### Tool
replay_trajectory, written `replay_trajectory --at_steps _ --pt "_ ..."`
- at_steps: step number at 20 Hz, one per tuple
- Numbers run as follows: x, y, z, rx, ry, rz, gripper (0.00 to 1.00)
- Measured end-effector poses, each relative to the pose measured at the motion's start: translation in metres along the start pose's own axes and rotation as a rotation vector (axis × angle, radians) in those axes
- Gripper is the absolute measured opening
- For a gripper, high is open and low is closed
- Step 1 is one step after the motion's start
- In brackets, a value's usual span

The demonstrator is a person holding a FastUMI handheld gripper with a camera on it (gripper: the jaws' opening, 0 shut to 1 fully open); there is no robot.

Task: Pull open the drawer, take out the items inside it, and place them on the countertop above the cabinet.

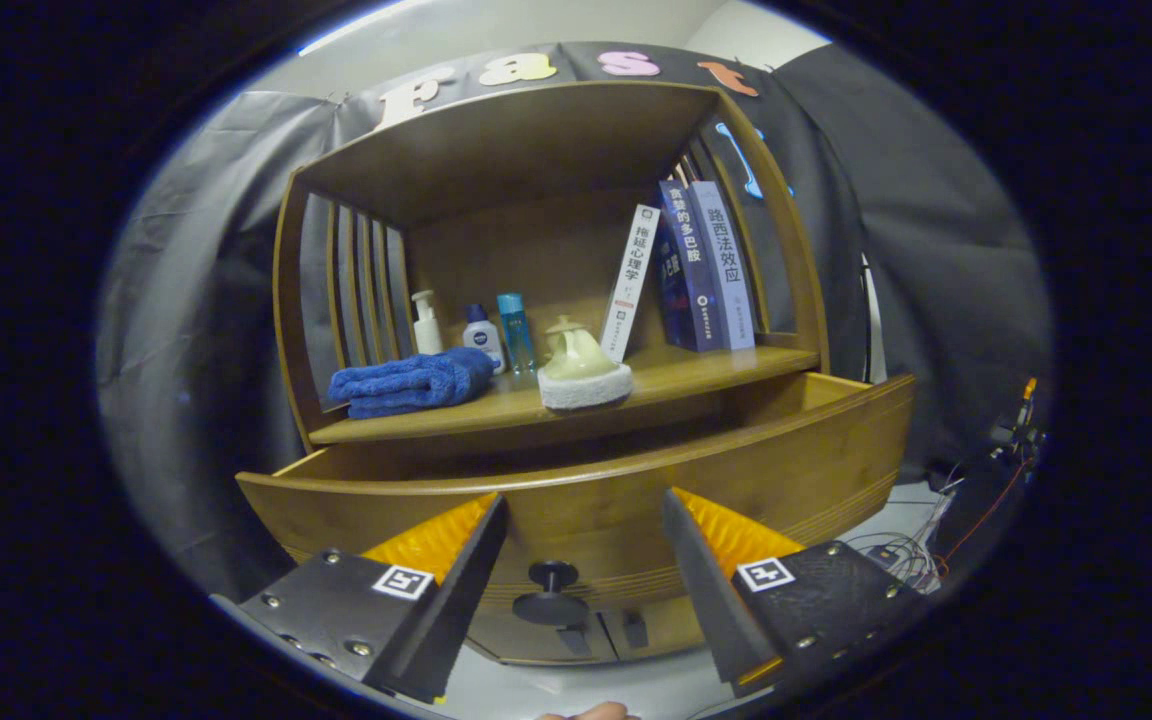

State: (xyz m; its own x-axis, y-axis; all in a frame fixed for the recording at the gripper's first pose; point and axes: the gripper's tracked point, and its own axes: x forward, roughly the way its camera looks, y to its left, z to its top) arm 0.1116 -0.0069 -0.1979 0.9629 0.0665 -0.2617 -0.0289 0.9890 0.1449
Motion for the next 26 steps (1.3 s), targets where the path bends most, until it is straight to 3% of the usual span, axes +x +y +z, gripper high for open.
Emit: replay_trajectory --at_steps 11,26 --pt "0.05 0.004 0.004 0.002 0.018 0.0 0.95" --pt "0.081 0.005 0.006 0.04 0.019 0.009 0.95"
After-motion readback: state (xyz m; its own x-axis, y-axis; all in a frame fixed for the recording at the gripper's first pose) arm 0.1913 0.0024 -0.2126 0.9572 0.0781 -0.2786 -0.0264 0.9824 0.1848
